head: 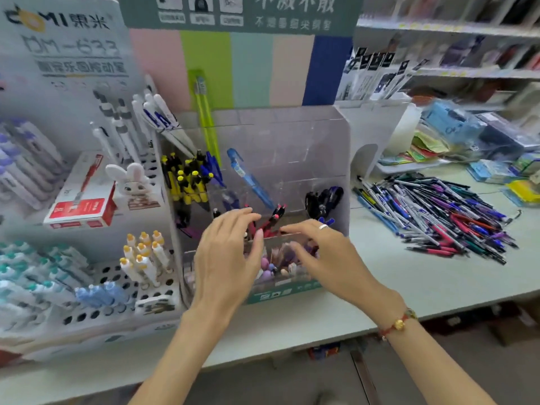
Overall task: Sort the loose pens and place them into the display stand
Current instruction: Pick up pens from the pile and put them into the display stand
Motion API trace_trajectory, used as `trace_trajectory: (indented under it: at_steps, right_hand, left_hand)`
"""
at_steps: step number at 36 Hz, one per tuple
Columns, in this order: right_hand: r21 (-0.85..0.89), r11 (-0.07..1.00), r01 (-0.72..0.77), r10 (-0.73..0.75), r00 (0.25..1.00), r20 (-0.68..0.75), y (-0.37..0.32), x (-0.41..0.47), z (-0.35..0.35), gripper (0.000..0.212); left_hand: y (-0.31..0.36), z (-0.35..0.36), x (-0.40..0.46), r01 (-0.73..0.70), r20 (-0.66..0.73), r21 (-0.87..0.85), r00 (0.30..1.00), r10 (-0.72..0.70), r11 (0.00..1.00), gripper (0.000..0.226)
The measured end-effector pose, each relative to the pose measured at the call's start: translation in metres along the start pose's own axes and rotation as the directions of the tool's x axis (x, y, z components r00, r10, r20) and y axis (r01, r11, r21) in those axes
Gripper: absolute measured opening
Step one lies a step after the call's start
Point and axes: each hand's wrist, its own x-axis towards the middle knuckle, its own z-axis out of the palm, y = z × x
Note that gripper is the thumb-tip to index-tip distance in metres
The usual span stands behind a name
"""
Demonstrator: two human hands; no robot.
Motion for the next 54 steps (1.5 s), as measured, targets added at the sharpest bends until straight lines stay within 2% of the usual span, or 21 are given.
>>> trace_trajectory:
  at_steps: [3,9,12,15,20,22,24,26,28,32,37,40,42,46,54]
  right_hand:
    - [0.035,0.994,-0.102,0.101,0.994,0.034,0.036,-0.018,-0.040,0.023]
    - [-0.033,0.957,-0.287,0.288,0.956,0.046,0.121,-0.035,-0.112,0.017]
    - [-0.184,0.924,-0.336,0.355,0.932,0.077,0.180,-0.037,-0.138,0.020]
    - [-0.345,0.868,-0.358,0.421,0.898,0.129,0.240,-0.038,-0.162,0.024]
    - [-0.598,0.762,-0.250,0.487,0.829,0.274,0.329,-0.033,-0.190,0.034]
    - [-0.631,0.750,-0.198,0.474,0.826,0.305,0.360,-0.030,-0.191,0.045]
    - [-0.650,0.741,-0.169,0.463,0.830,0.311,0.384,-0.028,-0.184,0.059]
    - [-0.657,0.738,-0.154,0.417,0.869,0.265,0.402,-0.027,-0.172,0.069]
    - [-0.630,0.759,-0.162,0.366,0.907,0.207,0.415,-0.024,-0.158,0.074]
    - [-0.606,0.783,-0.138,0.346,0.907,0.240,0.446,-0.021,-0.131,0.081]
    - [-0.610,0.785,-0.111,0.300,0.929,0.217,0.465,-0.028,-0.118,0.074]
    - [-0.605,0.791,-0.092,0.268,0.941,0.207,0.470,-0.027,-0.116,0.073]
    - [-0.602,0.793,-0.089,0.251,0.949,0.191,0.473,-0.028,-0.114,0.072]
    - [-0.604,0.793,-0.087,0.235,0.957,0.170,0.477,-0.030,-0.110,0.071]
    - [-0.603,0.792,-0.092,0.217,0.966,0.138,0.477,-0.031,-0.107,0.068]
  left_hand:
    - [0.031,0.010,0.014,-0.022,-0.007,-0.018,1.000,0.022,1.000,0.023]
    - [0.121,0.064,0.042,-0.139,0.076,-0.108,0.986,0.147,0.984,0.020]
    - [0.164,0.113,0.057,-0.153,0.236,-0.081,0.957,0.168,0.985,0.025]
    - [0.192,0.169,0.073,-0.188,0.412,0.003,0.895,0.170,0.982,0.033]
    - [0.213,0.258,0.098,-0.254,0.620,0.205,0.781,0.076,0.945,0.036]
    - [0.213,0.287,0.104,-0.208,0.664,0.225,0.748,0.006,0.952,0.035]
    - [0.207,0.312,0.102,-0.070,0.694,0.230,0.711,-0.113,0.971,0.034]
    - [0.201,0.334,0.093,0.170,0.688,0.195,0.679,-0.258,0.966,0.034]
    - [0.198,0.354,0.086,0.355,0.650,0.174,0.659,-0.378,0.918,0.035]
    - [0.198,0.389,0.091,0.546,0.564,0.147,0.639,-0.523,0.825,0.047]
    - [0.206,0.422,0.125,0.604,0.450,0.151,0.663,-0.599,0.782,0.078]
    - [0.213,0.436,0.142,0.567,0.430,0.229,0.670,-0.605,0.791,0.098]
    - [0.215,0.447,0.147,0.560,0.408,0.253,0.678,-0.612,0.789,0.099]
    - [0.218,0.460,0.149,0.652,0.370,0.181,0.648,-0.666,0.736,0.095]
    - [0.204,0.462,0.155,0.534,0.457,0.258,0.667,-0.589,0.805,0.084]
